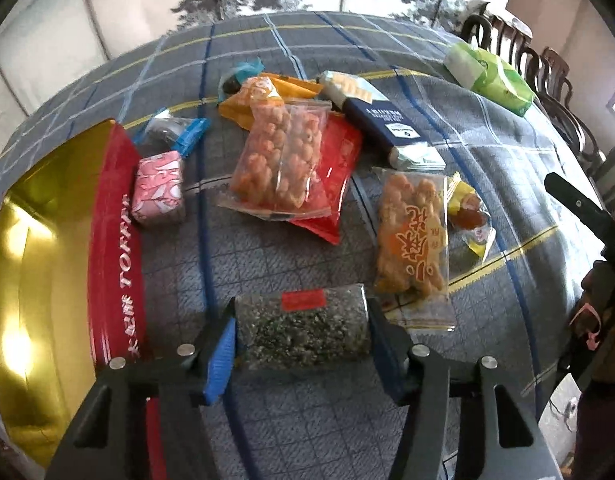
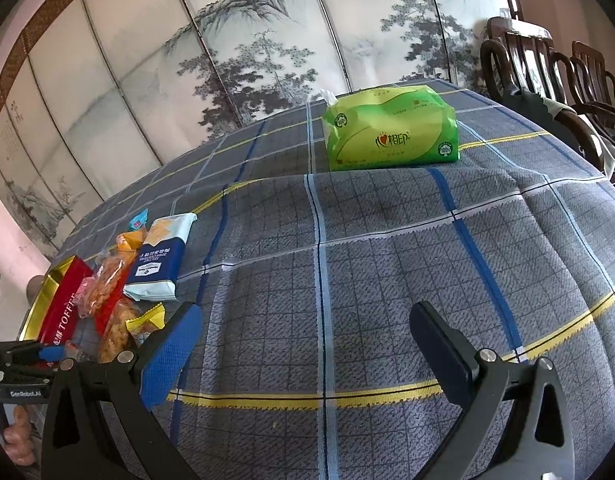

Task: Organize snacks
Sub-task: 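Grasp the clear bag of dark seeds with the left tool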

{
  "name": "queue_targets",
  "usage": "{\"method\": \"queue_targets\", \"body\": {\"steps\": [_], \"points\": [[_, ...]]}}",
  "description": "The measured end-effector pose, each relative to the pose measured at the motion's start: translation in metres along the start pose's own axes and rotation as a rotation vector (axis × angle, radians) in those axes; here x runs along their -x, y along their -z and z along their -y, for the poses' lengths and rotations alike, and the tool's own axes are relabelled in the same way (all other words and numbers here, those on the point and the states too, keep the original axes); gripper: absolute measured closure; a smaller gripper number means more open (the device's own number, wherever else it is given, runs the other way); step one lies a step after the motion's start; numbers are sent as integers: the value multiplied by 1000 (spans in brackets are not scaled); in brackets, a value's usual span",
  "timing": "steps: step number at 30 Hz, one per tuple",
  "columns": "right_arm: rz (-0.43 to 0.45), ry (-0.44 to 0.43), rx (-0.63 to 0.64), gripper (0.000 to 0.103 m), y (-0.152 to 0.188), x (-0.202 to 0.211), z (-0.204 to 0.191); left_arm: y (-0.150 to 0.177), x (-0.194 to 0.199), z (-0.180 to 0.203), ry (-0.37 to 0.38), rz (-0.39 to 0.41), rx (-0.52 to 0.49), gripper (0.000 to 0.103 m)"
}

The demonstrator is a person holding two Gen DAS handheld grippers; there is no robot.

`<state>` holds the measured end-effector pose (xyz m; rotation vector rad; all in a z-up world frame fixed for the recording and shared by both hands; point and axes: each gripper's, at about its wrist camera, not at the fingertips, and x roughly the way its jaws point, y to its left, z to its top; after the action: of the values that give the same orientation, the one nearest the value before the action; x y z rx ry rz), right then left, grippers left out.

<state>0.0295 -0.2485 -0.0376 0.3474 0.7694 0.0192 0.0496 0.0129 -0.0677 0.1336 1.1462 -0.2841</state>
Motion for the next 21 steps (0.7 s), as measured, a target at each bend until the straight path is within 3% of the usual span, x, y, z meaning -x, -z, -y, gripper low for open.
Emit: {"method": "queue_targets", "body": {"steps": [7, 21], "points": [[-15, 14, 5, 0, 1, -4, 0, 16, 22, 3, 7, 23, 47, 43], [-41, 62, 17, 0, 0, -10, -2, 23, 61, 20, -30, 116, 20, 43]]}}
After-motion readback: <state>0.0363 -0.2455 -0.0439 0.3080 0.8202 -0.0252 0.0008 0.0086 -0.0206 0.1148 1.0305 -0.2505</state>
